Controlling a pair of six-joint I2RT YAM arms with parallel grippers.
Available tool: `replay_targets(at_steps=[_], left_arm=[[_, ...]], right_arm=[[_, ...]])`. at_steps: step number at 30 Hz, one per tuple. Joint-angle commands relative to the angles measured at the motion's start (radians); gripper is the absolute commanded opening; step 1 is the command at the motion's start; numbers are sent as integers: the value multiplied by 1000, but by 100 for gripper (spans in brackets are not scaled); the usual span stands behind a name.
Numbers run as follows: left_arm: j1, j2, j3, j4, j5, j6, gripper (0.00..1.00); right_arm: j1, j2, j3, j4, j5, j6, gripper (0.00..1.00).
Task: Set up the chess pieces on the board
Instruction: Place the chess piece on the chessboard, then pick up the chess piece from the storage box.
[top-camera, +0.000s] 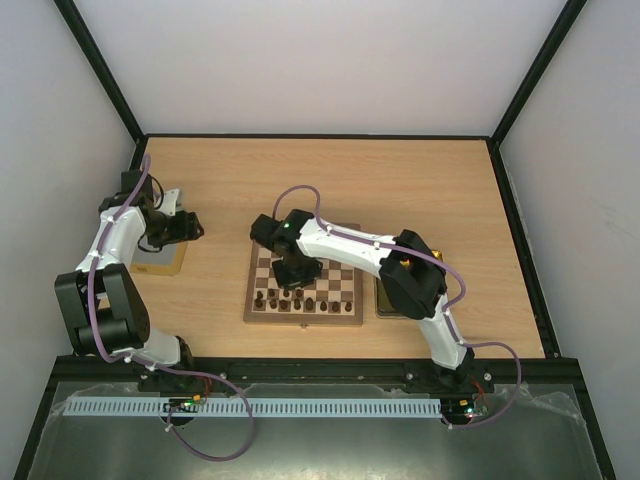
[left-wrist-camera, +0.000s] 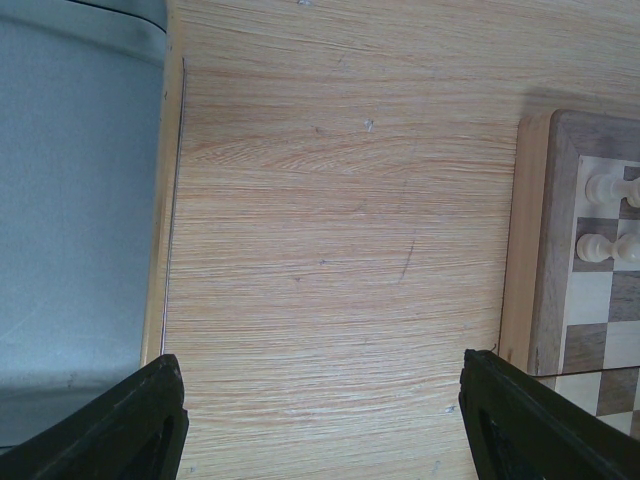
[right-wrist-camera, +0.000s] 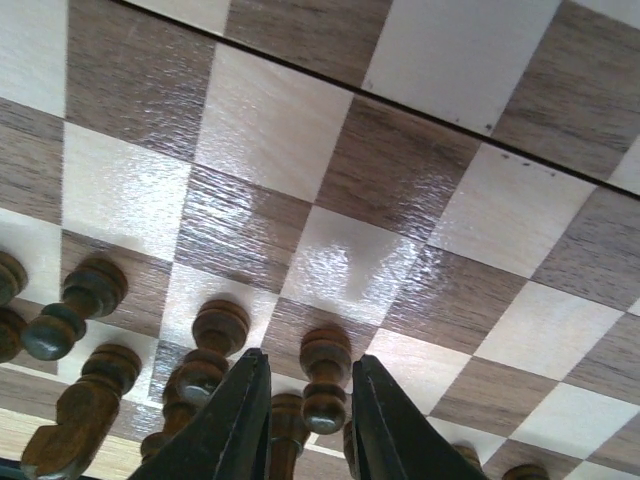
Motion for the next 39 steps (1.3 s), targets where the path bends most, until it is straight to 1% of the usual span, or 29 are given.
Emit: replay_targets(at_steps=[1,9,13,16,21,25,27,33,39], left_arm=[[-4,-4,-4,-4,10,-4,75],[-3,2,-1,-5,8,-3,75],[-4,4,-1,-6,9,-3,75],[-4,6,-1,-8,7,-2,75],[-4,14,2,-11,11,0,74],[-3,12,2,-11,10,2,74],[-4,11,0,-11,9,0,74],[-5,7,-3,-11,3,-1,74],[-6,5,-5,-10,-6,-3,74]], right_arm=[[-13,12,21,-57,47,-21,21],[-62,0,54,-86,80,-39,21],[-120,-62,30,-99,111,-36,21],[-211,-166,-52,-95,132,-33,21],[-370,-362,-257,-89,149,-40,21],[-442,-475,-404,-84,178,-40,21],[-474,-527,-480,-65,168,-40,21],[-571,-640,-676,16,93,-40,23],[-620,-673,-781,84,52,-40,24]])
